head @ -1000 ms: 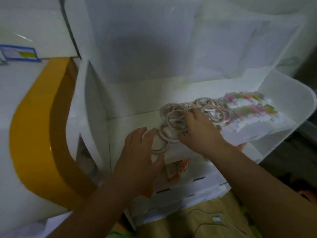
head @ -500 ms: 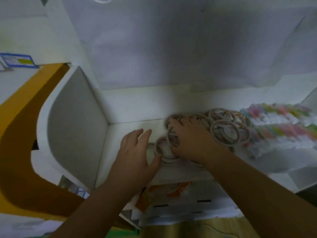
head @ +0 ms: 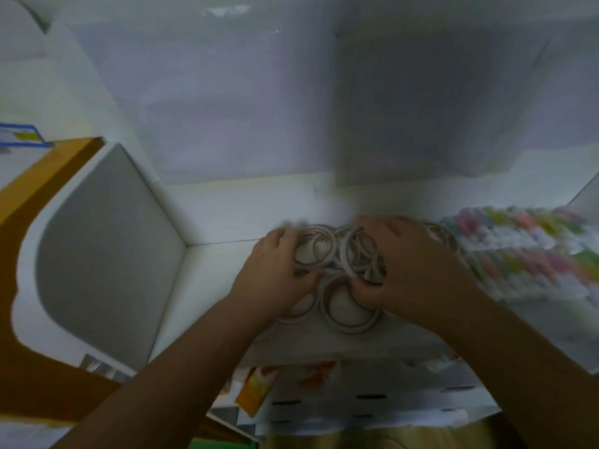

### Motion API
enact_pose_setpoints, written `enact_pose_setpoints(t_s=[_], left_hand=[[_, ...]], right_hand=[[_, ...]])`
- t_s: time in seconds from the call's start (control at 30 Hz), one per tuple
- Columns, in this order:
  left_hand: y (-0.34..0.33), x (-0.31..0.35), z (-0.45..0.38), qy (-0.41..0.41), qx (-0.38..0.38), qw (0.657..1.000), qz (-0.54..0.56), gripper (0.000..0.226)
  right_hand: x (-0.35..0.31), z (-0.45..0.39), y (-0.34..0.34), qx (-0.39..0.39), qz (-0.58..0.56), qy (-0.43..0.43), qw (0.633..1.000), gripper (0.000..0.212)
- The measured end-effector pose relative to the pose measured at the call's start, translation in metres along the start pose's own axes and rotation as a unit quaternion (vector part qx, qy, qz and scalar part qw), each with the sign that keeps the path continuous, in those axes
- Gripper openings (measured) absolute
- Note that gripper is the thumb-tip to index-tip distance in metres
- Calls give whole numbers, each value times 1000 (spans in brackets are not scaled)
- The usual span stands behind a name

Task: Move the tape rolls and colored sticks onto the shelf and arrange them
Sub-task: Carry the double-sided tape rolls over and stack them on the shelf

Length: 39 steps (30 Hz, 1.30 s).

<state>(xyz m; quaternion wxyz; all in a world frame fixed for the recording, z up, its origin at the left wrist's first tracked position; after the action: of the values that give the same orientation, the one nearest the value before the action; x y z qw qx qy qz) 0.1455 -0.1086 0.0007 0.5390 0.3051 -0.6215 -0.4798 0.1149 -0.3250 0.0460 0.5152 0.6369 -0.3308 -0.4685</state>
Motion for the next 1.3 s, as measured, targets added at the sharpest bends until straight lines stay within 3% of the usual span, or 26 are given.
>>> enact_pose_setpoints(t_s=[0.23,0.57,0.77,1.03,1.3], left_hand=[[-22,2,-51,63,-75,994,-43,112],[-19,5,-58,67,-91,994,-6,99],[-5,11,-38,51,8,998,26,87],[22,10,42,59,87,994,14,81],[47,-6,136,113,120,986,-8,77]], right_hand=[[29,35,-6,21,-13,-19,1000,90],[45,65,-6,9,3,-41,999,90],[40,64,-2,5,-24,-19,1000,83],[8,43,-4,8,-59,47,997,83],[-61,13,-21,-7,-94,143,985,82]])
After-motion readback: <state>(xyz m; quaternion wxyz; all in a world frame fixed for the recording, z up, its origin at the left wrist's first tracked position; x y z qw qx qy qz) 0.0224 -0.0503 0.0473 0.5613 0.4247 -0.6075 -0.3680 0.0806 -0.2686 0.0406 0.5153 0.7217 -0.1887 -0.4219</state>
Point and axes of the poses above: each hand's wrist, its own z-axis away from the middle knuckle, its own y-axis out of the back of the hand, x = y × z, the point moved 2 cm from there along -z, towards the middle knuckle, and after that the axes turned 12 degrees about -x, right-handed, at the moved point
